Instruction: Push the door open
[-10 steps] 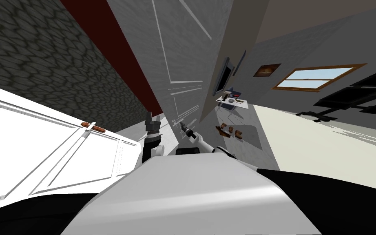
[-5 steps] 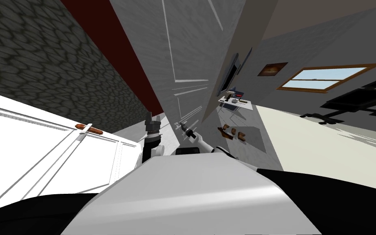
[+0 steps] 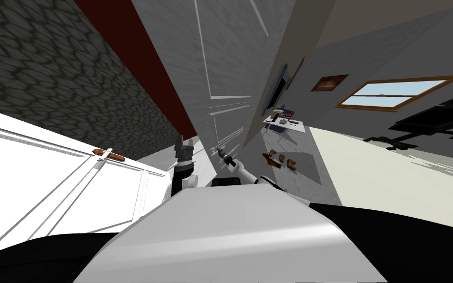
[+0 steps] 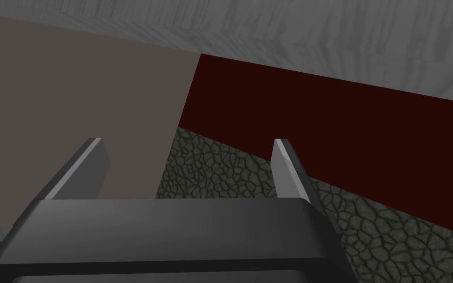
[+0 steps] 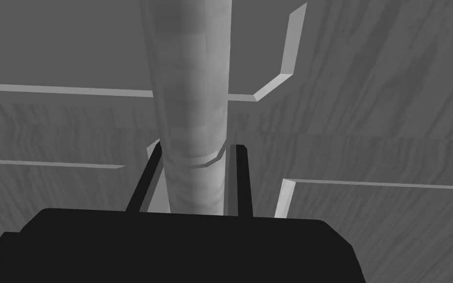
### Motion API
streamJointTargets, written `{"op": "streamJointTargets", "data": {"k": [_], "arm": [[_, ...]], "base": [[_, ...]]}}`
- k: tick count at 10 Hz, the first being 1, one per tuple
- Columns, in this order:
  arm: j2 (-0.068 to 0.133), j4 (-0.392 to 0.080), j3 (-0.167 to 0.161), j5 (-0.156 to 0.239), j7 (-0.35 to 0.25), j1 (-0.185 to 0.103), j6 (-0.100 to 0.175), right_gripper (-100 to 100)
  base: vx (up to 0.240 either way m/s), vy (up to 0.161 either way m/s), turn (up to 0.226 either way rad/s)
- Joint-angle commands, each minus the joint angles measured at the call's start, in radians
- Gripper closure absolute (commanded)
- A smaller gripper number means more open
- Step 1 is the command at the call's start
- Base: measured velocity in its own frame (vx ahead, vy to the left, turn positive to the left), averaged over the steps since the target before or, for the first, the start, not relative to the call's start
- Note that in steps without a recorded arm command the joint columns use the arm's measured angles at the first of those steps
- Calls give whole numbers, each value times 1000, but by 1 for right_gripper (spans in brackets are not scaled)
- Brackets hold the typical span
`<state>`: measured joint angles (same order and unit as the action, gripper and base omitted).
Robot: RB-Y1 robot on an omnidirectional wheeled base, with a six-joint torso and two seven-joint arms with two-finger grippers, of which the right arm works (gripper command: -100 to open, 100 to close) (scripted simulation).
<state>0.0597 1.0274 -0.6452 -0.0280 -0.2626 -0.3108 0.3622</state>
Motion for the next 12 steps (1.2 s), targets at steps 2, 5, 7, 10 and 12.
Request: {"op": "streamJointTargets", "data": {"k": [2, 5, 7, 10, 12], "arm": [[7, -8, 24, 1, 10, -2, 0, 100], [15, -21, 62, 4, 25, -5, 1, 100], [17, -29, 87, 5, 34, -7, 1, 100], [19, -45, 132, 8, 52, -11, 2, 100], [19, -51, 151, 9, 60, -12, 2, 100]], "base": [[49, 140, -49], [72, 164, -44], [109, 182, -45], [99, 167, -49], [96, 149, -38]]}}
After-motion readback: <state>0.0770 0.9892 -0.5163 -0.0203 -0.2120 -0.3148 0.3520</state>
